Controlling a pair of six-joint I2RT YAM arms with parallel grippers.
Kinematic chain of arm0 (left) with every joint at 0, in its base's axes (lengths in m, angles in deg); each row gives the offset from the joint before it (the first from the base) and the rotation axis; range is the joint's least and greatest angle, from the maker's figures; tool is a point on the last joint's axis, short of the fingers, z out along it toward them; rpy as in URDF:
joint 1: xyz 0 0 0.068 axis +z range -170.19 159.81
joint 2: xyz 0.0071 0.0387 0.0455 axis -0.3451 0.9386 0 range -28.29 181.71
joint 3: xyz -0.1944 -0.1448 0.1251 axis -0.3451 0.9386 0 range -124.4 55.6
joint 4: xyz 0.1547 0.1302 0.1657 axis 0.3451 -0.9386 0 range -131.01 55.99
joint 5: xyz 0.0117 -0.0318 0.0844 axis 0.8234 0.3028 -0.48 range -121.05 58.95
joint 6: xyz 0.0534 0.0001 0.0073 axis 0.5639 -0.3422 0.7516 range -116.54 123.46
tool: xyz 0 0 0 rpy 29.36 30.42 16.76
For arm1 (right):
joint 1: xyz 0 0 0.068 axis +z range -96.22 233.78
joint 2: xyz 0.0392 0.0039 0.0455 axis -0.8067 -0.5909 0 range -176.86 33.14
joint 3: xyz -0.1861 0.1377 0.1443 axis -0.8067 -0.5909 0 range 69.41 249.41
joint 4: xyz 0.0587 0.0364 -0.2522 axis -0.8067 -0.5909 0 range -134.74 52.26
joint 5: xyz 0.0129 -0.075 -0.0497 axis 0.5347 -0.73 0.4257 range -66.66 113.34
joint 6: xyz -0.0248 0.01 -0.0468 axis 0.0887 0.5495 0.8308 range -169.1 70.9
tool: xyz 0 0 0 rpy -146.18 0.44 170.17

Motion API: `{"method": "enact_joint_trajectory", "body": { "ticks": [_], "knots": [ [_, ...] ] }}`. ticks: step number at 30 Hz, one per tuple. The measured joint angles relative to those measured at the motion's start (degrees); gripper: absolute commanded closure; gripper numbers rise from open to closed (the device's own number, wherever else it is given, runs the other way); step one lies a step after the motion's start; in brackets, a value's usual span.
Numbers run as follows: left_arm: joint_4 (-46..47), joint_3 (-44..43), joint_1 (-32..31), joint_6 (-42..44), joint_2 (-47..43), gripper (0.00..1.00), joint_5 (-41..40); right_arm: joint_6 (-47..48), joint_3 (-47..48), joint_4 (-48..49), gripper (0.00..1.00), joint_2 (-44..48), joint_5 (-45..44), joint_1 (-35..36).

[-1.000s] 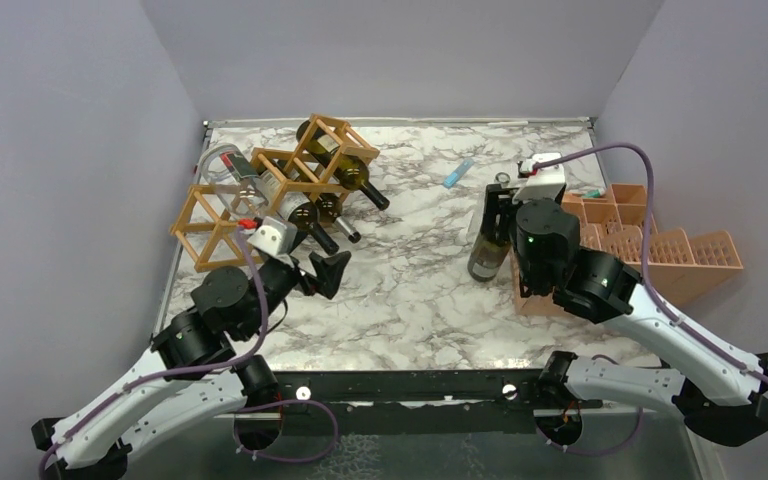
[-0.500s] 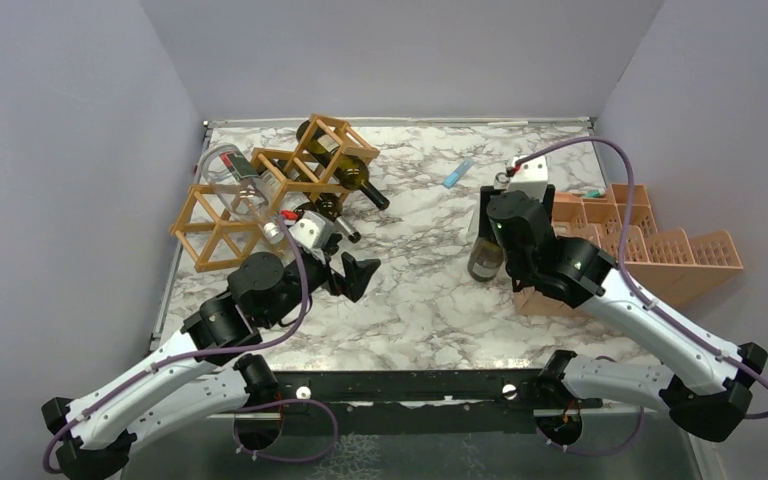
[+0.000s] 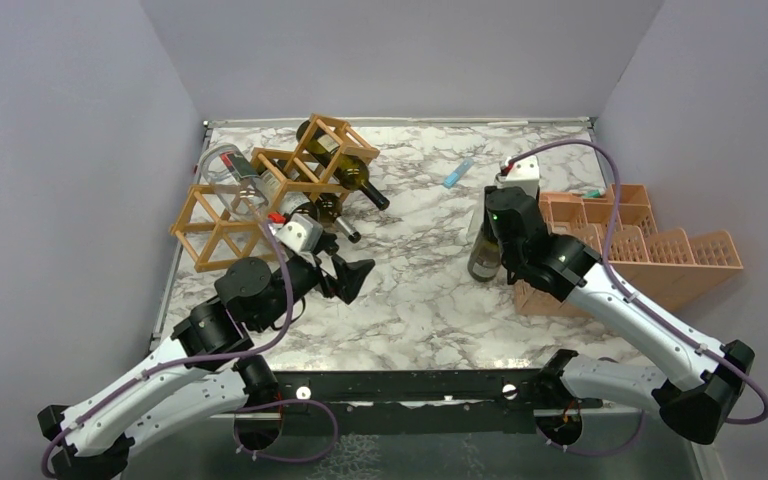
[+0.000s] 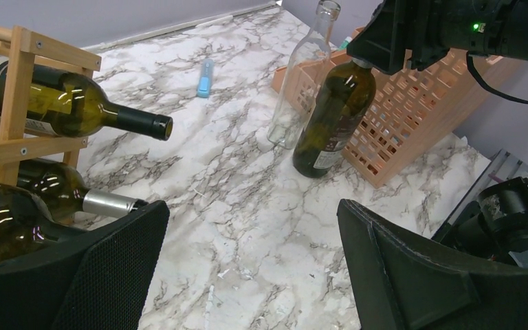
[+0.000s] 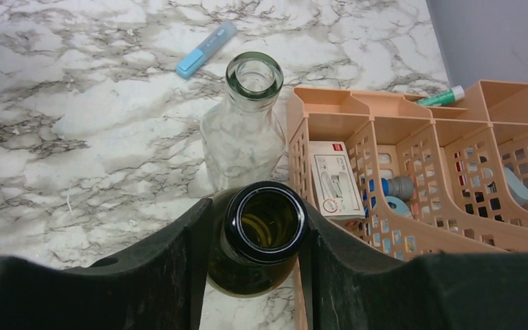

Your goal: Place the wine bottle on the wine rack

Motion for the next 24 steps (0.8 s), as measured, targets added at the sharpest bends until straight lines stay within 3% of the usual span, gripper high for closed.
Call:
{"method": "enact_joint_trajectory", "body": {
  "ticks": [8,12,15,24],
  "knots": [
    [0.44,0.0,0.0,-0.68,1.73,0.01,0.04,1.92,-0.09,2.51,0.84,0.37,3.39,-0.55],
    [2.25,0.07,0.0,-1.2,3.67,0.01,0.33,2.84,-0.09,1.66,0.95,1.51,6.95,-0.57],
    [5.38,0.85,0.0,-2.34,5.68,0.02,1.73,3.63,-0.09,0.55,0.99,2.91,11.47,-0.66],
    [17.53,6.03,0.0,-5.11,14.88,0.02,10.82,6.4,-0.07,-0.57,0.99,6.97,29.62,-0.66]
  ]
}}
